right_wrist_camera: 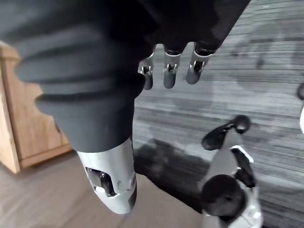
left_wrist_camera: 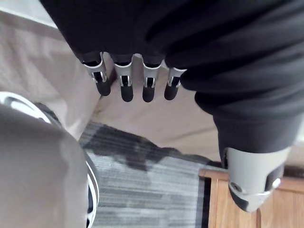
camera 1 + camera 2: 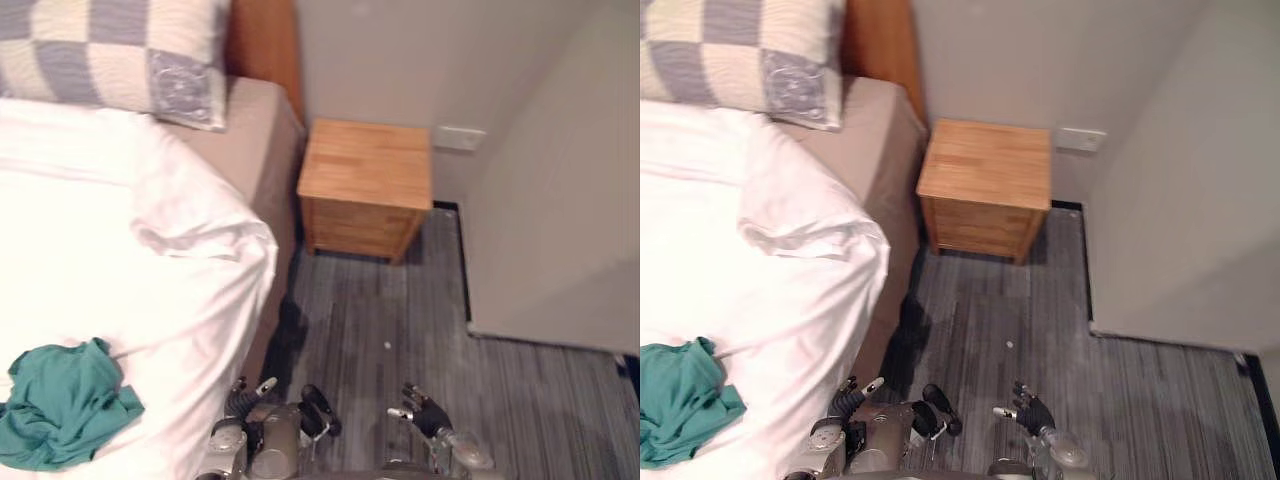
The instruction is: Tidy the bed and pick cloth on bed and put in laundry
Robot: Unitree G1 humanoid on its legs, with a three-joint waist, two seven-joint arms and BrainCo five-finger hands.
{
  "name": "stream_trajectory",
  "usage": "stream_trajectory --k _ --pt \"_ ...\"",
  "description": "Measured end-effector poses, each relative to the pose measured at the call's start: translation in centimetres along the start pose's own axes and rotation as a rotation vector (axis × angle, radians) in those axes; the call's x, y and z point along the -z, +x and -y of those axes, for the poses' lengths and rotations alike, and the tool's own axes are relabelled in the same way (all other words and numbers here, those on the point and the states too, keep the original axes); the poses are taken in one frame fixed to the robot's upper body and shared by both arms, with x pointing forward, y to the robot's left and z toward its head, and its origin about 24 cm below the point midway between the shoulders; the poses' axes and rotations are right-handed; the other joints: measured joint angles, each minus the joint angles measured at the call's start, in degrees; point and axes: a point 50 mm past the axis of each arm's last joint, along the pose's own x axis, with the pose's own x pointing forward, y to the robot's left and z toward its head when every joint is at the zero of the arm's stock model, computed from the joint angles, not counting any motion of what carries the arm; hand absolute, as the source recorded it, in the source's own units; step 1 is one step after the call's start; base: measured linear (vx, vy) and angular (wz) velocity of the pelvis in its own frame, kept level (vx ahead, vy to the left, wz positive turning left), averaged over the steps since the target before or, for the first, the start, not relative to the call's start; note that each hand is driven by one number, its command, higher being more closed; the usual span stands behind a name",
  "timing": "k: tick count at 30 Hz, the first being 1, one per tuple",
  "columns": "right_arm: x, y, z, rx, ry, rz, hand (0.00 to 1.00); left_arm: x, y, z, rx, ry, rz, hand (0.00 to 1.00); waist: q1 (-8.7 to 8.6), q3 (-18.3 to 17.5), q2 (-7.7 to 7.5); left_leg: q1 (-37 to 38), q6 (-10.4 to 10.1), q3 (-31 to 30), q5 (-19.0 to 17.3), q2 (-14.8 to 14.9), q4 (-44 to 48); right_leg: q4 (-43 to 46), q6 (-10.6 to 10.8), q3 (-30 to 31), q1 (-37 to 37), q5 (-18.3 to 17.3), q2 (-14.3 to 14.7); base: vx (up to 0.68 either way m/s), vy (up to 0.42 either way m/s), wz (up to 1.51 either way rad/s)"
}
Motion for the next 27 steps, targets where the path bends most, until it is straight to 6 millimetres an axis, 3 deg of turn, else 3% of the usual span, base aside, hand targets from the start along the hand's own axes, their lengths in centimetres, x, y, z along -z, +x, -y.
stream_trajectory --k 1,2,3,4,6,7,8,10,11,12,13,15,16,17,18,19,20,21,22,24,25,27 --pt "-0.2 0.1 0.1 0.002 0.000 0.007 0.00 0.3 -0.1 0.0 0.002 0.000 -0.008 0.00 -0.04 0.0 0.05 2.9 -0.5 -2.7 -0.2 -1.2 -1.2 8.6 -0.8 -0.4 -2.4 -0.3 -2.6 0.66 0.079 1.53" --pt "0.1 0.0 0.1 0.006 0.002 -0.002 0.00 1.0 -0.3 -0.1 0.004 0.000 -0.029 0.00 -0.43 0.1 0.51 7.7 -0.7 -8.7 -0.3 -2.0 -2.8 13.1 -3.5 -3.2 -3.1 -2.4 -5.4 0.54 0.012 1.61" --pt "0.2 -0.1 0.2 0.008 0.002 -0.002 0.00 1.1 -0.3 -0.1 0.003 -0.012 -0.036 0.00 -0.71 0.1 0.76 9.1 -0.8 -11.1 -0.2 -1.7 -3.3 12.3 -4.2 -3.1 -3.8 -2.8 -5.4 0.70 -0.113 2.19" --pt "0.2 -0.2 0.4 0.040 0.013 0.011 0.00 1.2 -0.3 -0.4 0.016 -0.008 -0.039 0.00 -1.37 0.6 1.66 11.8 -2.0 -16.8 0.5 -1.2 -5.1 7.8 -4.4 -1.8 -5.3 -3.2 -4.2 0.45 -0.171 2.07" --pt "0.5 -0.6 1.1 0.109 0.048 0.032 0.00 1.3 -0.3 -0.3 0.040 0.007 -0.039 0.00 -1.65 0.6 1.69 13.7 -3.7 -23.8 1.5 -0.4 -7.6 -1.5 -4.1 3.8 -8.0 -3.0 -1.6 0.36 -0.208 2.22" --pt "0.5 -1.1 1.9 0.193 0.076 0.066 0.00 1.1 -0.3 -0.2 0.057 0.009 -0.029 0.00 -1.70 0.5 1.67 13.7 -5.2 -29.3 1.6 0.2 -8.4 -11.2 -2.8 10.3 -9.0 -1.9 0.5 0.35 -0.295 1.88" --pt "0.6 -1.3 2.2 0.224 0.088 0.076 0.00 1.1 -0.3 -0.2 0.060 0.004 -0.030 0.00 -1.70 0.5 1.55 13.5 -5.7 -31.4 1.6 0.4 -8.4 -14.7 -2.1 13.2 -9.5 -1.3 1.0 0.39 -0.382 2.33" --pt "-0.1 -2.3 3.7 0.387 0.147 0.162 0.00 1.6 -0.4 -0.8 0.032 -0.044 -0.048 0.00 -1.58 -0.2 0.58 11.6 -8.9 -41.2 0.1 1.2 -6.4 -23.9 -3.1 26.5 -11.7 4.4 3.9 0.32 -0.421 2.14" --pt "-1.5 -2.6 3.9 0.437 0.150 0.239 0.00 1.9 -0.5 -1.3 0.011 -0.068 -0.057 0.00 -1.72 -0.2 0.54 10.5 -10.6 -44.7 -1.1 1.7 -4.5 -25.2 -2.7 30.6 -12.4 6.9 5.3 0.24 -0.465 1.91" --pt "-3.9 -3.1 4.1 0.490 0.118 0.355 0.00 2.1 -0.6 -1.9 -0.009 -0.087 -0.057 0.00 -1.80 -0.4 0.21 8.7 -12.7 -47.3 -3.1 2.1 -1.9 -26.0 -2.7 33.8 -12.8 12.2 6.6 0.19 -0.522 1.56" --pt "-6.5 -3.7 4.2 0.530 0.069 0.471 0.00 2.4 -0.7 -2.7 -0.028 -0.091 -0.056 0.00 -1.75 -1.2 -0.65 7.9 -14.7 -49.0 -5.2 2.4 0.2 -25.0 -1.1 35.1 -12.9 14.9 6.8 0.19 -0.545 1.10" --pt "-13.5 -5.2 4.2 0.565 -0.079 0.745 0.00 3.9 -1.5 -3.6 -0.054 -0.099 -0.091 0.00 -0.67 -4.6 0.78 5.5 -17.5 -51.3 -6.1 5.7 0.8 -27.2 -2.5 34.5 -12.6 10.8 9.3 0.18 -0.536 0.56" --pt "-17.9 -6.4 3.4 0.550 -0.159 0.921 0.00 4.6 -1.8 -3.9 -0.056 -0.105 -0.104 0.00 -0.95 -5.5 0.48 4.3 -18.8 -52.1 -5.4 6.4 -0.3 -29.1 -4.3 32.7 -12.5 8.2 9.4 0.14 -0.481 0.46" --pt "-20.1 -7.0 3.1 0.542 -0.204 0.998 0.00 4.7 -1.9 -3.8 -0.051 -0.109 -0.108 0.00 -1.10 -5.6 1.01 4.0 -19.7 -53.0 -4.8 7.0 -1.0 -29.6 -4.8 31.6 -12.4 8.2 10.0 0.07 -0.429 0.81" --pt "-23.9 -7.9 2.9 0.533 -0.289 1.098 0.00 4.9 -1.9 -4.0 -0.040 -0.107 -0.117 0.00 -1.42 -5.6 1.29 3.4 -21.2 -53.4 -1.7 8.4 -3.1 -29.7 -5.5 28.6 -12.2 8.4 10.7 0.00 -0.437 1.00" --pt "-26.3 -8.1 2.3 0.506 -0.359 1.126 0.00 4.9 -1.9 -4.0 -0.033 -0.105 -0.117 0.00 -1.13 -5.6 1.20 3.7 -21.7 -53.1 0.7 9.1 -4.9 -29.7 -6.4 26.4 -11.6 8.4 10.9 -0.01 -0.350 1.08" --pt "-27.7 -8.1 1.8 0.480 -0.406 1.139 0.00 4.9 -1.9 -4.0 -0.031 -0.105 -0.118 0.00 -0.96 -5.6 1.21 3.8 -22.0 -52.8 1.9 9.4 -5.7 -29.7 -6.9 25.3 -11.3 8.3 10.9 -0.05 -0.332 1.00" --pt "-30.5 -7.9 0.3 0.419 -0.495 1.155 0.00 4.9 -1.9 -4.0 -0.020 -0.103 -0.119 0.00 -0.05 -5.5 1.24 3.5 -21.5 -50.9 4.5 9.9 -7.1 -29.8 -7.8 23.0 -10.8 8.2 10.7 -0.06 -0.178 0.97" --pt "-32.1 -7.6 -0.6 0.385 -0.545 1.143 0.00 4.9 -1.9 -4.0 -0.009 -0.091 -0.117 0.00 0.78 -5.5 1.29 2.9 -20.5 -47.9 5.8 10.1 -7.1 -30.3 -8.6 20.8 -10.2 8.3 10.3 -0.10 -0.241 1.03" --pt "-33.3 -7.1 -1.1 0.361 -0.586 1.095 0.00 4.7 -1.8 -3.8 0.013 -0.062 -0.111 0.00 1.87 -5.0 1.26 1.0 -18.9 -41.9 5.4 10.1 -4.0 -31.4 -9.3 17.3 -9.1 8.5 9.5 -0.12 -0.118 1.16" --pt "-33.7 -6.2 -1.5 0.346 -0.619 1.030 0.00 4.4 -1.8 -3.7 0.046 -0.035 -0.098 0.00 2.54 -4.0 1.86 -0.5 -17.7 -36.1 5.0 9.7 -1.9 -31.8 -9.5 13.9 -8.4 8.3 8.6 -0.15 -0.044 1.25" --pt "-33.7 -5.2 -1.7 0.339 -0.646 0.960 0.00 4.2 -1.7 -3.6 0.076 0.001 -0.088 0.00 3.67 -2.9 1.42 -1.4 -15.7 -33.3 6.2 9.3 -2.7 -31.7 -9.6 11.6 -8.8 7.4 7.0 -0.18 0.032 1.03"
